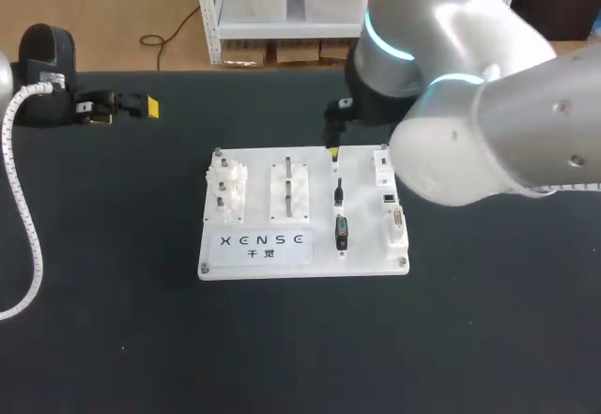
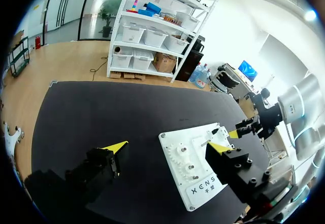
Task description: Insert the USB connector, Ethernet cable, and multi-pin plug into their matching sockets one by one.
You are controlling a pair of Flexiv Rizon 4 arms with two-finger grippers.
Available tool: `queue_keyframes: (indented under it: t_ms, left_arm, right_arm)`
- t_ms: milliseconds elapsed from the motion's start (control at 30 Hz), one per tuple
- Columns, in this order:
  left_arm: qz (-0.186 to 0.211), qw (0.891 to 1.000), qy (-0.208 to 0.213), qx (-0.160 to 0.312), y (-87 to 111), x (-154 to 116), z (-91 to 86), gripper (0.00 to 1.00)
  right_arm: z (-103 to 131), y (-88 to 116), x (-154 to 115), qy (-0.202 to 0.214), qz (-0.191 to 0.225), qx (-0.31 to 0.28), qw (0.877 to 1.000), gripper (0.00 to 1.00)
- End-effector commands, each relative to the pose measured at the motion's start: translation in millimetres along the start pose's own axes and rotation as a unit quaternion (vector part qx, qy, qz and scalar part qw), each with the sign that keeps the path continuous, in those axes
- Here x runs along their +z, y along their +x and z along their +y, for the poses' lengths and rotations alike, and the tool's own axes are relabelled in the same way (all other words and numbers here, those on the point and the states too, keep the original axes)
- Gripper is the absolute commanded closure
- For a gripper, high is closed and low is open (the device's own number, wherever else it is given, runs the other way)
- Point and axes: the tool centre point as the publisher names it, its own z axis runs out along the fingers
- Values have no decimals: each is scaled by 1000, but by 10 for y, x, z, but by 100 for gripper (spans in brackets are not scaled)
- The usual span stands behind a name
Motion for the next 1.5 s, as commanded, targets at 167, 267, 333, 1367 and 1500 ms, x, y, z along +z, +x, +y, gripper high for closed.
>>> queue_keyframes:
  t_ms: [167, 267, 333, 1367, 1500]
  left_arm:
    - [0, 1000, 0, 0, 0, 0, -1, 0]
    - [0, 1000, 0, 0, 0, 0, -1, 0]
    - [0, 1000, 0, 0, 0, 0, -1, 0]
    - [0, 1000, 0, 0, 0, 0, -1, 0]
    - [0, 1000, 0, 0, 0, 0, -1, 0]
  right_arm:
    - [230, -145, 194, 23, 14, 9, 1000, 0]
    - [271, -201, 216, 21, 15, 12, 1000, 0]
    - [299, -233, 232, 21, 17, 13, 1000, 0]
    - [313, -309, 342, -6, 25, 45, 999, 0]
    - [284, -362, 365, -4, 45, 86, 995, 0]
